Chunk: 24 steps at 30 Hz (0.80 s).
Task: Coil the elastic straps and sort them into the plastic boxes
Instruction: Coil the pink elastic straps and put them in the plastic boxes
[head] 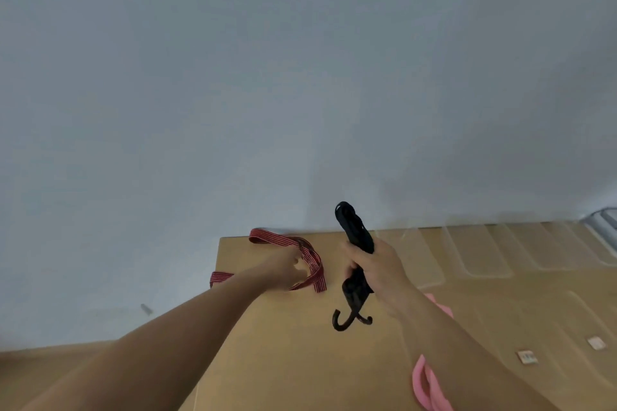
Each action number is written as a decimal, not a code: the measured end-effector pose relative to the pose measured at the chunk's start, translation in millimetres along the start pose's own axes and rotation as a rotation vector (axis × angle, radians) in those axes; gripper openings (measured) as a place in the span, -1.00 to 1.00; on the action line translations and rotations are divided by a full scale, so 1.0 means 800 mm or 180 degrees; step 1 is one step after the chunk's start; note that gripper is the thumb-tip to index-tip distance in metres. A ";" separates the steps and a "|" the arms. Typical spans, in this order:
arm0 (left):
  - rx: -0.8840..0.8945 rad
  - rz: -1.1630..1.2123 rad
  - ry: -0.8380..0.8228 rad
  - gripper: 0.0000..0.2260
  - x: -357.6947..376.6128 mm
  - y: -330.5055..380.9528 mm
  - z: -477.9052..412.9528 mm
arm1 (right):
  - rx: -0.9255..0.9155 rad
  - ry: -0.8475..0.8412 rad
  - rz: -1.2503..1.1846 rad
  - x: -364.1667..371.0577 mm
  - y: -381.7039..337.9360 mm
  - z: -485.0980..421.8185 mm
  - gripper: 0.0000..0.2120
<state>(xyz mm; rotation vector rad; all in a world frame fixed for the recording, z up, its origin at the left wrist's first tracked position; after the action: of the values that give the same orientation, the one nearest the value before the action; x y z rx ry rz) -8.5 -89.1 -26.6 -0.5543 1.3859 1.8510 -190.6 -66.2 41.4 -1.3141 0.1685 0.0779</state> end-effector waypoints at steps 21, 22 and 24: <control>0.0269 0.1524 0.1314 -0.86 -0.202 0.141 0.040 | -0.0564 -0.0286 -0.0065 -0.007 -0.089 -0.049 -0.81; 0.0334 0.1622 0.1199 -0.81 -0.210 0.152 0.051 | -0.0666 -0.0321 -0.0140 0.000 -0.107 -0.047 -0.77; 0.0486 0.1876 0.1025 -0.63 -0.223 0.168 0.071 | -0.0872 -0.0485 -0.0206 0.017 -0.141 -0.038 -0.72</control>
<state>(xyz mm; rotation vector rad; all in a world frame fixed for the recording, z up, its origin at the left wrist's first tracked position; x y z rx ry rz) 4.8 -108.4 202.5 -0.4009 2.0560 2.1416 -162.5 -125.0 139.6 -1.5791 -0.0159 0.1498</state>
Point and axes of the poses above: each hand's wrist, its own z-axis away from the middle knuckle, its own x-axis out of the palm, y = z × x, the point moved 7 cm from there along -z, towards the middle knuckle, and after that the axes turned 9 degrees about y, right-handed, at the moved point
